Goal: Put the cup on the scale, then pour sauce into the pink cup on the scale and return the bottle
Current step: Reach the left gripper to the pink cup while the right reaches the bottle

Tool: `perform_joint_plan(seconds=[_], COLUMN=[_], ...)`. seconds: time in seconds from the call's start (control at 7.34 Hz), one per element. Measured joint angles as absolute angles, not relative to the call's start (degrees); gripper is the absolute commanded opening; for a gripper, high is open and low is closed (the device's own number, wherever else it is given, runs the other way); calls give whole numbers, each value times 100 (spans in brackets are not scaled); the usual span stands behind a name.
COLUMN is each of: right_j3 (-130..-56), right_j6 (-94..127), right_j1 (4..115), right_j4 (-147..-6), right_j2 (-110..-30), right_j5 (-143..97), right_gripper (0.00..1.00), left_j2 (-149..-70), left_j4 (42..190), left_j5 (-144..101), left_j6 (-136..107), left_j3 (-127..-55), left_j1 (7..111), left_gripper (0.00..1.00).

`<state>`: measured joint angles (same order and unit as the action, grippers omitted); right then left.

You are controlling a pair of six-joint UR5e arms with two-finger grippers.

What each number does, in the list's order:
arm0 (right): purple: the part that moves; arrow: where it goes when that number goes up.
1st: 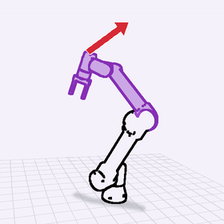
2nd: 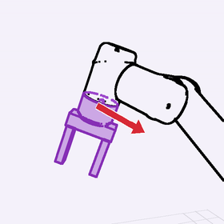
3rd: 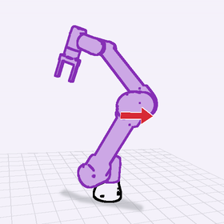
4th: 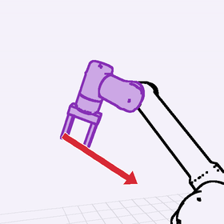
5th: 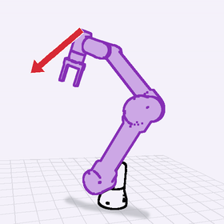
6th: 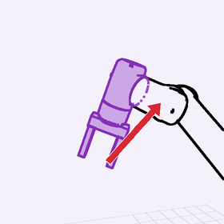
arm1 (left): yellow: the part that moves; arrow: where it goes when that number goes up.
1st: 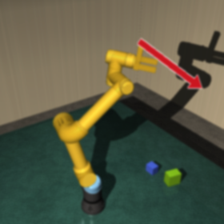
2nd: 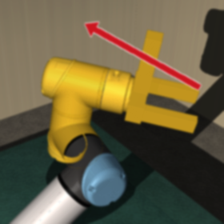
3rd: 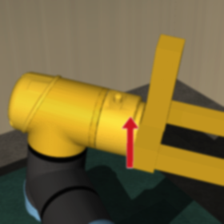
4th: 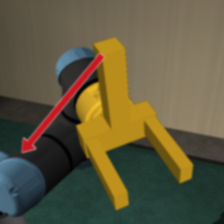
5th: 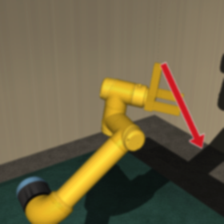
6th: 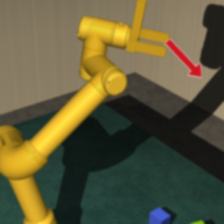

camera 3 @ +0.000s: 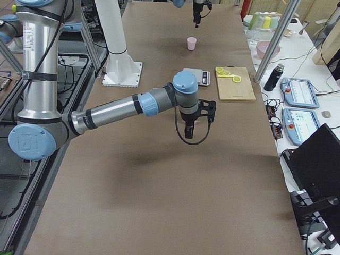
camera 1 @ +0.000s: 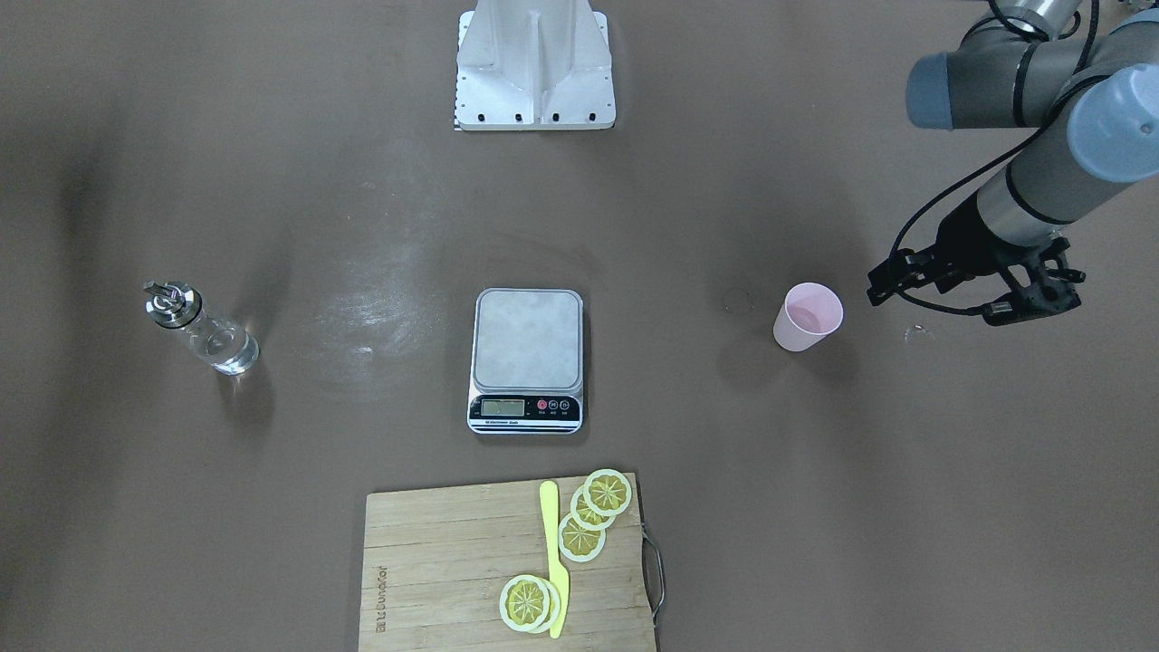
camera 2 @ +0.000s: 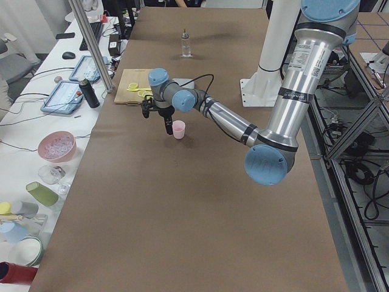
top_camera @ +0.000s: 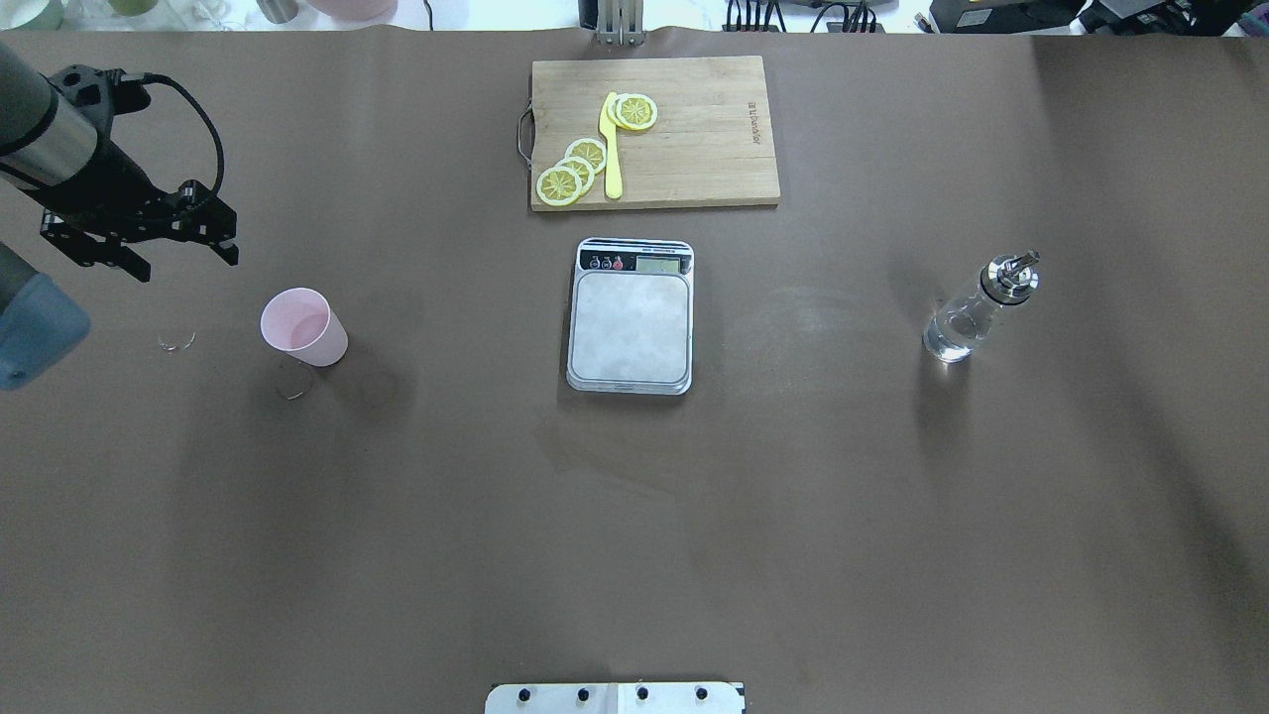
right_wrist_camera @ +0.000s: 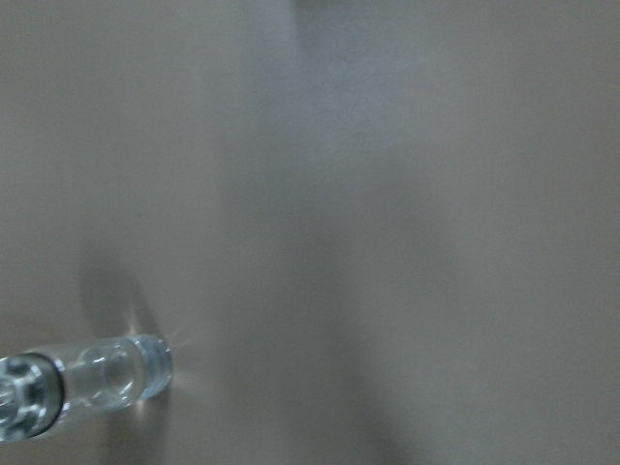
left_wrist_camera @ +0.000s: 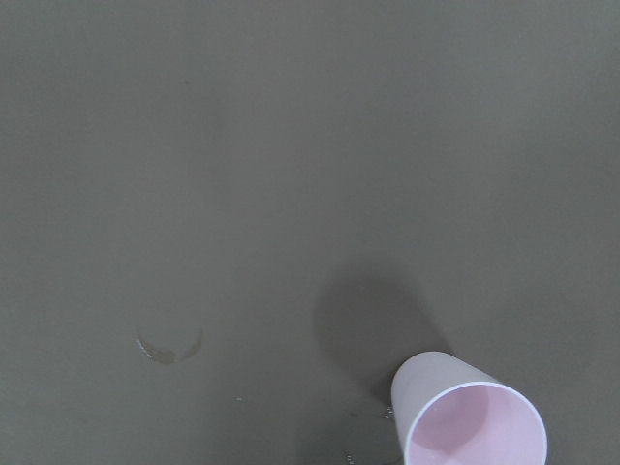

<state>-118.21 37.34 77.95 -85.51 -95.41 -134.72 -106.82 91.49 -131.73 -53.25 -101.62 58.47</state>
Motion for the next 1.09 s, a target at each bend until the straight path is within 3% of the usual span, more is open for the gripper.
perform_joint_plan(seconds=[0.27, 0.54, 0.82, 1.09], right_j3=[-12720, -12992, -12878, -12191], right_j6=[5176, 6075, 6612, 6598], right_j1=[6630, 5607, 4751, 4012], right_j4=[-8475, -7602, -6609, -5323], right_j2=[-9699, -10098, -10279, -10261], right_j5=[-12764, -11836, -10778, -9424], right_gripper=[100, 100, 100, 100], left_j2=[-10755, -10835, -10859, -10868], left_j4=[9382, 9418, 9427, 9513], left_j5=[-12973, -12843, -12819, -12815], left_j6=[-5656, -5765, -5777, -5773], left_j3=[-10007, -9952, -9898, -9774], left_j1=[5567, 5405, 5355, 5324], left_gripper=[87, 76, 76, 74])
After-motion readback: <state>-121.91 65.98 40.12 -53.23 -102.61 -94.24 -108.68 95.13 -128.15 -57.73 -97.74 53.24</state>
